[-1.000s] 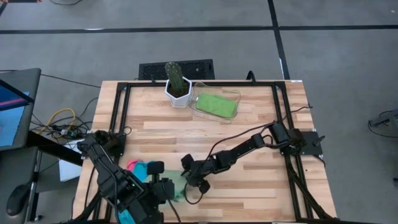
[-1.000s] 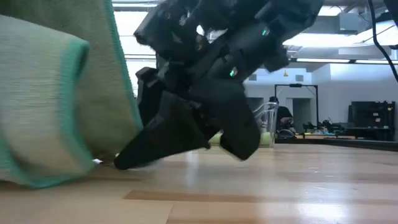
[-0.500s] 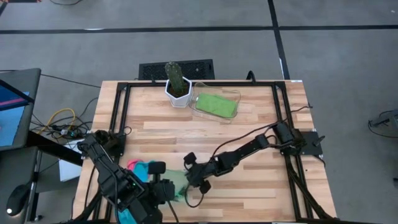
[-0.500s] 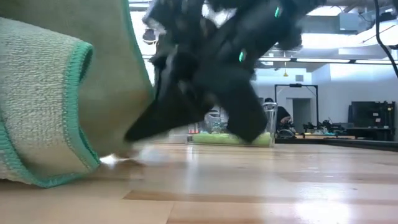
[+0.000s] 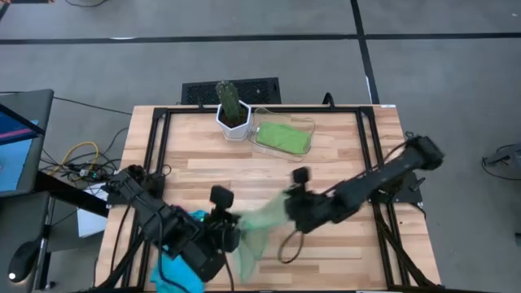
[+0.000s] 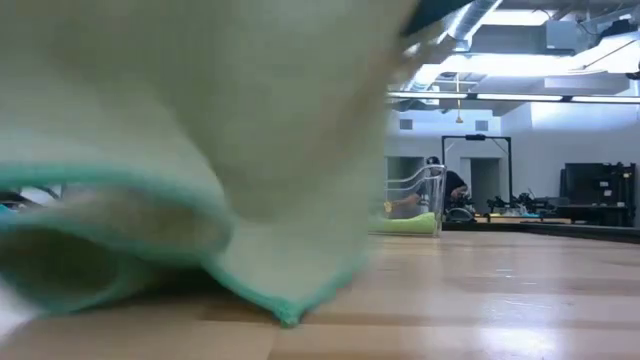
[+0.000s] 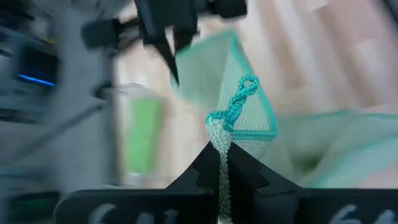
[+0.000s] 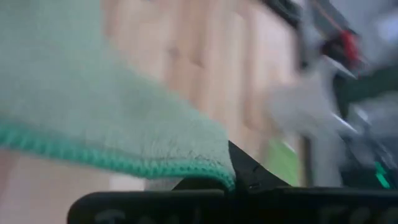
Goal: Fold microfiber towels
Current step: Fold the light green towel
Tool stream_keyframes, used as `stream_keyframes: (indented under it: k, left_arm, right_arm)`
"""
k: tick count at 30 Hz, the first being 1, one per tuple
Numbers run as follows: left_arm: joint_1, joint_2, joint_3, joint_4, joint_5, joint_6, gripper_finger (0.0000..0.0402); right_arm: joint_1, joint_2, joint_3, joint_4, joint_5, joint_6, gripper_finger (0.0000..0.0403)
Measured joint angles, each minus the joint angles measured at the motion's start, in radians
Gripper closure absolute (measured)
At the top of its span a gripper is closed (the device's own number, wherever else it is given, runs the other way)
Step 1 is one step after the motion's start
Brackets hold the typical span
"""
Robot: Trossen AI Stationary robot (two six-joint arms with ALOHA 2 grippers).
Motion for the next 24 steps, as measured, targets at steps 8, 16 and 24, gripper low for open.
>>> stream_keyframes:
  k: [8,16,24]
  left_arm:
    - [0.125,-0.071,0.000,0.000,-0.233,0.280,0.0401]
    - [0.333,-0.178,0.000,0.001,-0.185,0.270,0.0401]
    - [0.446,-0.197,-0.037,0.002,0.015,0.198,0.0401]
  right_arm:
    - [0.057,-0.204,0.000,-0.387,0.364,0.379,0.0393]
    - [0.009,-0.326,0.000,-0.463,0.425,0.441,0.0393]
    - [0.062,-0.311,0.001,-0.465,0.390,0.492,0.0393]
